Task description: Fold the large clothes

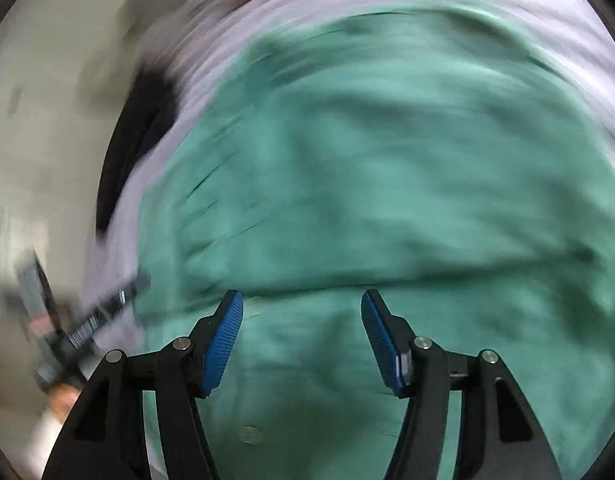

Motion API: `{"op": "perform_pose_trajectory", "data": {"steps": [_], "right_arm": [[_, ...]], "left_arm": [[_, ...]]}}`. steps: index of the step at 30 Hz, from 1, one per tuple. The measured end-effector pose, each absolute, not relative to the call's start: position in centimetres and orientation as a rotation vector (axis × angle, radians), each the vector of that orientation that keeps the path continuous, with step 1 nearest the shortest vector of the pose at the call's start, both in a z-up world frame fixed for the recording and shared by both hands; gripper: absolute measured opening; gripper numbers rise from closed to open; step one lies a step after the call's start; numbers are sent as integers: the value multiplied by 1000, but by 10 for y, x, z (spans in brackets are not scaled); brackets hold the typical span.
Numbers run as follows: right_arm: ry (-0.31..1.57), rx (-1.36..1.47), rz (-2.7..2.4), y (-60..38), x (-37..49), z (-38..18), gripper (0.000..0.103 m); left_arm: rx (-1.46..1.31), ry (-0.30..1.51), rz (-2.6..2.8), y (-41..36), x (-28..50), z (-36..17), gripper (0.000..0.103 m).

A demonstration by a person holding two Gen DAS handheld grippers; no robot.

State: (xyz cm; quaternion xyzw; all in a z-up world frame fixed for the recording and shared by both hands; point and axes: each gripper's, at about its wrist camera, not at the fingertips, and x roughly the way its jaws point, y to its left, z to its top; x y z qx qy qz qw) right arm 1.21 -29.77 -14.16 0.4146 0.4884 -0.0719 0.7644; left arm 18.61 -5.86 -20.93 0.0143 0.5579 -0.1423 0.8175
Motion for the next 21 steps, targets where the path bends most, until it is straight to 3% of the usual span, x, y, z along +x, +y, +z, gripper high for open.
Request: {"op": "perform_pose_trajectory", "data": {"steps": [10, 11, 12, 13, 15, 17, 21], "right_arm": [[703, 1393, -303, -416, -53, -168, 65], [687, 1428, -300, -420, -54, -172, 57], [683, 1453, -295, -424, -56, -175, 42], [693, 1458, -290, -426, -55, -176, 3], [692, 1401, -315, -429, -59, -169, 3], [735, 1320, -384, -430, -63, -171, 3], [789, 1463, -293, -431, -72, -200, 3]], "left_arm": [[48, 1234, -366, -120, 242, -236, 101], [40, 1235, -366, -123, 246, -237, 88], [35, 1239, -371, -127, 250, -239, 67], [35, 1243, -379, -129, 252, -239, 59], [43, 1231, -373, -132, 254, -234, 47], [43, 1226, -386, -131, 254, -235, 47], [63, 1226, -378, -133, 253, -235, 47]]}}
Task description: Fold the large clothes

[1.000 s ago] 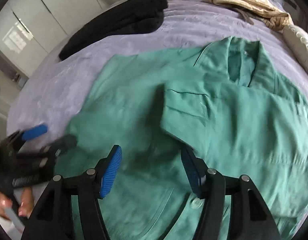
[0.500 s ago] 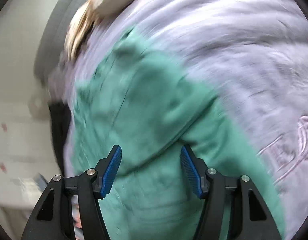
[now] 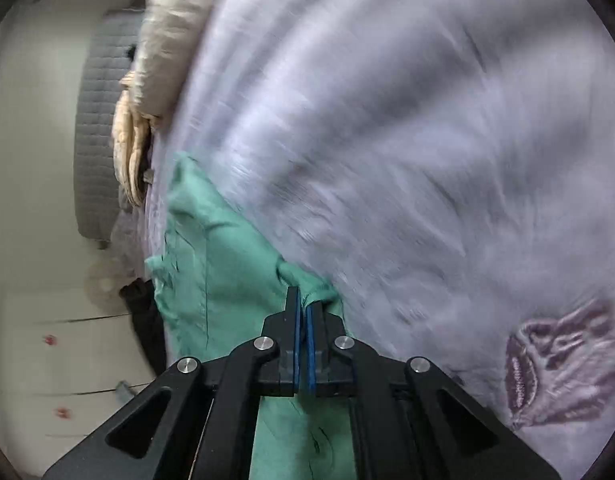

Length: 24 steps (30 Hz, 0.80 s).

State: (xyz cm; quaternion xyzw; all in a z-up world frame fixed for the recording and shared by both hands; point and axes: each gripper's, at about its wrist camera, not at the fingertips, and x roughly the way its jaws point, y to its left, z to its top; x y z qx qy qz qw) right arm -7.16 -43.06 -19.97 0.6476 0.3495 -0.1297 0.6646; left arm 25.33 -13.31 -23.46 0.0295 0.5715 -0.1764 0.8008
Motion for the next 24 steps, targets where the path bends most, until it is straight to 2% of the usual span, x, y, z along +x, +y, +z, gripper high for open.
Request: {"op": "perform_pose_trajectory", "data": {"steps": [3, 4, 5, 6, 7, 9, 12, 13, 14, 15, 16, 17, 18, 19, 24], "right_arm": [[827, 1330, -189, -423, -67, -165, 13], [822, 1256, -141, -419, -62, -146, 24], [825, 1180, -122, -416, -56, -130, 54], [824, 1069, -135, -414, -45, -111, 70], [816, 994, -143, -415, -34, -99, 81], [842, 853, -176, -424, 2, -88, 79], [897, 804, -206, -443, 50, -103, 71], [917, 808, -224, -449, 68, -112, 70], [924, 814, -229, -456, 80, -120, 70], [940, 816, -228, -460, 91, -130, 70], [967, 807, -231, -459, 100, -140, 64], [992, 805, -213, -455, 107, -148, 33], [1018, 814, -188, -453, 111, -154, 10], [1017, 813, -199, -450, 110, -155, 2], [961, 777, -235, -454, 105, -146, 3]], "left_arm": [[46, 1239, -381, -131, 254, -233, 47], [42, 1240, -382, -131, 255, -233, 47], [41, 1239, -384, -131, 255, -233, 47], [45, 1238, -385, -131, 255, -233, 47], [49, 1236, -385, -131, 255, -233, 47], [56, 1227, -380, -132, 254, -232, 47], [64, 1214, -377, -133, 252, -231, 46], [66, 1209, -378, -133, 251, -230, 42], [75, 1198, -375, -133, 249, -228, 31], [86, 1190, -374, -133, 249, -226, 28], [85, 1190, -380, -133, 249, -225, 27], [82, 1190, -393, -132, 249, -223, 24], [83, 1190, -400, -132, 250, -222, 23], [84, 1187, -406, -132, 250, -220, 22], [129, 1149, -433, -147, 259, -224, 21]]}}
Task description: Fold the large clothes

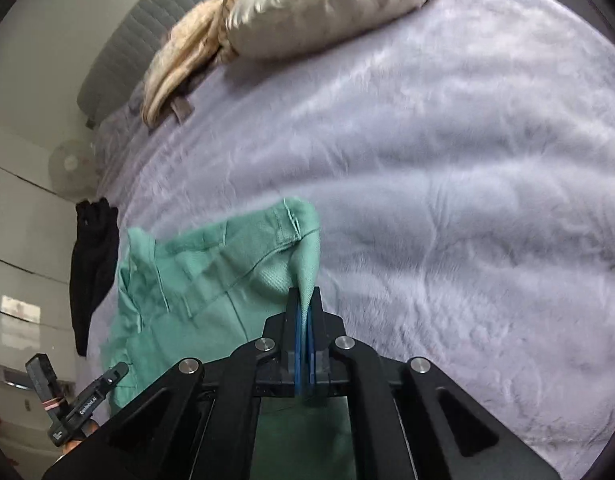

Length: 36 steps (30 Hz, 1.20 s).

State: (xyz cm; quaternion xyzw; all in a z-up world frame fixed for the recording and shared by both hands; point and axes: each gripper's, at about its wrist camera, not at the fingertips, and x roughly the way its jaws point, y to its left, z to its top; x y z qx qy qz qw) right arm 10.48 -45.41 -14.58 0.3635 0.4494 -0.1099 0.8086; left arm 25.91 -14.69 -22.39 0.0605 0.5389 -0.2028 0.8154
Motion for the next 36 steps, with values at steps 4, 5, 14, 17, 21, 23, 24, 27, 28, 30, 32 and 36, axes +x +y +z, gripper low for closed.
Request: {"op": "perform_pose_trajectory", "data": {"steps": [4, 5, 14, 17, 21, 23, 24, 27, 28, 30, 32, 36], "right_arm": [[1006, 778, -264, -461, 105, -169, 3], [1003, 805, -265, -463, 101, -169, 3], [988, 774, -278, -447, 42, -124, 16], [987, 775, -252, -429, 21, -116, 16], [1001, 760, -208, -405, 14, -116, 16], [1029, 708, -203, -395, 16, -124, 16], [1054, 689, -211, -392, 16, -131, 16], [1138, 707, -245, -395, 10, -159, 11], [1127, 725, -238, -398, 6, -163, 8], [1108, 754, -239, -401, -3, -160, 7], [1103, 764, -242, -401, -8, -156, 8], [1114, 774, -236, -395, -16, -145, 12]], "left_arm": [[116, 1150, -405, -146, 264, -237, 22], [113, 1148, -405, -143, 262, -233, 22], [190, 1122, -357, -99, 233, -191, 36], [133, 1116, -389, -96, 215, -178, 36], [145, 1133, -463, -116, 191, -187, 36], [204, 1163, -443, -125, 183, -209, 36], [215, 1188, -429, -125, 182, -219, 36], [168, 1216, -426, -114, 179, -230, 36], [164, 1223, -418, -112, 179, -229, 36], [169, 1235, -398, -105, 177, -224, 36], [200, 1243, -370, -102, 173, -222, 36], [219, 1265, -325, -97, 164, -217, 36]]}}
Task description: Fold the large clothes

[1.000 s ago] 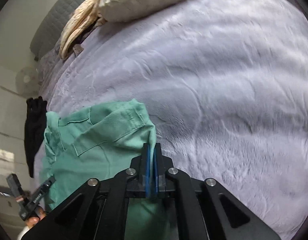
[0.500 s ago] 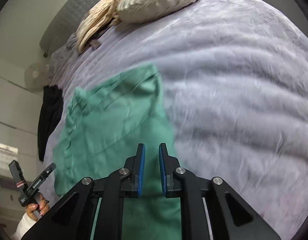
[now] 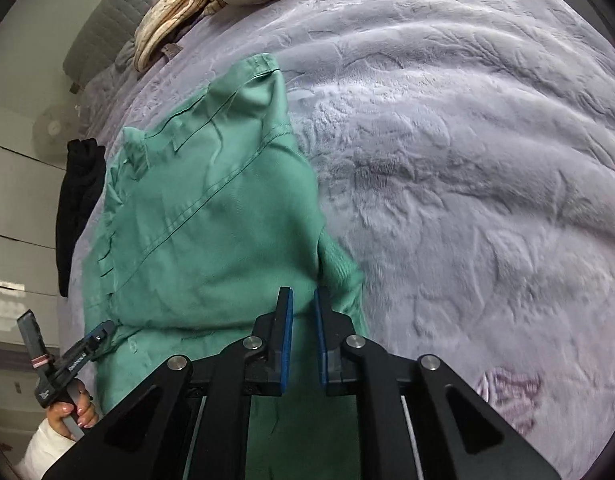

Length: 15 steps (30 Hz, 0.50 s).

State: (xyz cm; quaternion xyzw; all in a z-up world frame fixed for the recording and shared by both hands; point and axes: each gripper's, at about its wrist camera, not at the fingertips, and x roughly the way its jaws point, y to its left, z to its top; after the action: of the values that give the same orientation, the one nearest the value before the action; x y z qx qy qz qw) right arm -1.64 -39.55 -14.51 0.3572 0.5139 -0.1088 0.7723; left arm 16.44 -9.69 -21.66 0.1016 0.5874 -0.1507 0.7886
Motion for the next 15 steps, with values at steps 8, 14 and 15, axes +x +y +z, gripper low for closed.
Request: {"op": "perform_pose_trajectory", "data": {"steps": [8, 14, 15], "right_arm": [[1172, 795, -214, -381, -30, -133, 18], [1193, 782, -192, -369, -38, -120, 52], [1198, 781, -188, -368, -39, -119, 52]], "left_arm": [[226, 1306, -250, -88, 141, -203, 36], [227, 1278, -176, -81, 117, -184, 103], [228, 1289, -170, -81, 115, -184, 103]]}}
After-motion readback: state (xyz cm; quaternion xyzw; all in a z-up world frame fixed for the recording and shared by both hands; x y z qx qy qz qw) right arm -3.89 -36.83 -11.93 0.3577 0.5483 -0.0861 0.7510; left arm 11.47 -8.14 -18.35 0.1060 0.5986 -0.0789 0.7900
